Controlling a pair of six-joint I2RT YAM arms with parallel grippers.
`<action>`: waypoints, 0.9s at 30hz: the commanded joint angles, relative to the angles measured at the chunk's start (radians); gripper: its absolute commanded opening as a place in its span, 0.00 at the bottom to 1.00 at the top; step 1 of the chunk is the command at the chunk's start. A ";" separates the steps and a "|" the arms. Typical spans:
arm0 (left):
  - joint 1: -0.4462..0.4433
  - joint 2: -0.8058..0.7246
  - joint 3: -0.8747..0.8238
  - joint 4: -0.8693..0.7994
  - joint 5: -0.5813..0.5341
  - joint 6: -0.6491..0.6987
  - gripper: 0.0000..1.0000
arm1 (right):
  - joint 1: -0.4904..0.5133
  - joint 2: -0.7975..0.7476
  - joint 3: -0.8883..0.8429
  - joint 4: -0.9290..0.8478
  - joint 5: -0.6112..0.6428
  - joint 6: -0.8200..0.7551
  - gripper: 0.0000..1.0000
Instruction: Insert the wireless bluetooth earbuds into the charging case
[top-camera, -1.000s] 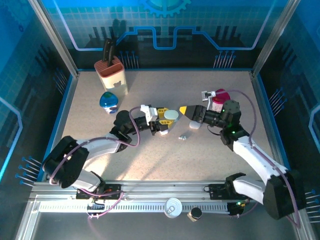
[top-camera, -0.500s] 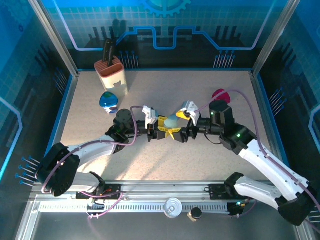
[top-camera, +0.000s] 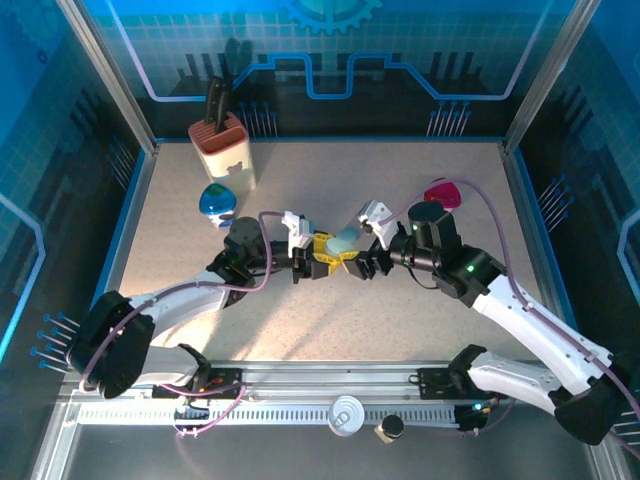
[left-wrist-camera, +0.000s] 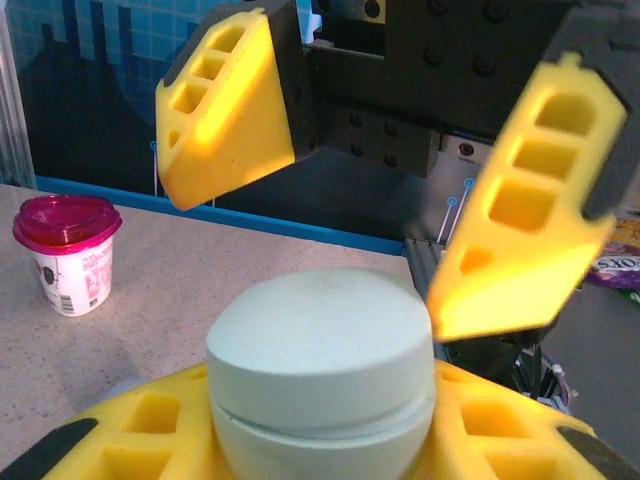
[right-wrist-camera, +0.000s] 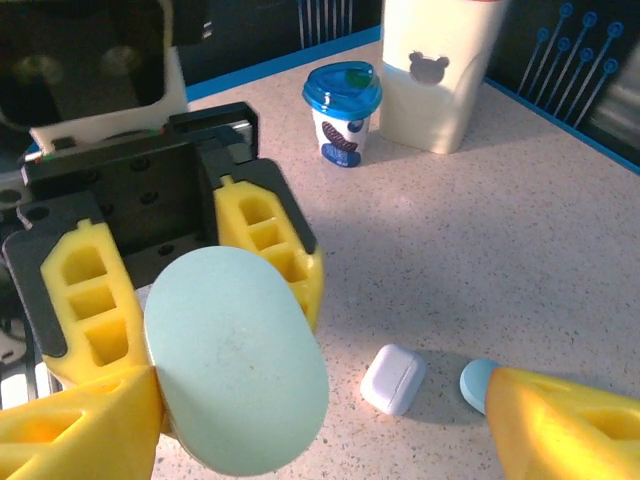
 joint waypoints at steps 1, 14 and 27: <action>-0.005 -0.053 -0.024 0.012 0.081 0.082 0.18 | -0.074 -0.011 0.024 0.012 0.088 0.091 0.81; 0.035 -0.039 -0.060 0.060 0.008 0.027 0.20 | -0.137 -0.139 -0.059 0.153 -0.100 0.196 0.81; 0.043 -0.032 -0.014 0.056 0.076 -0.069 0.18 | 0.044 0.021 -0.008 0.060 -0.083 -0.077 0.82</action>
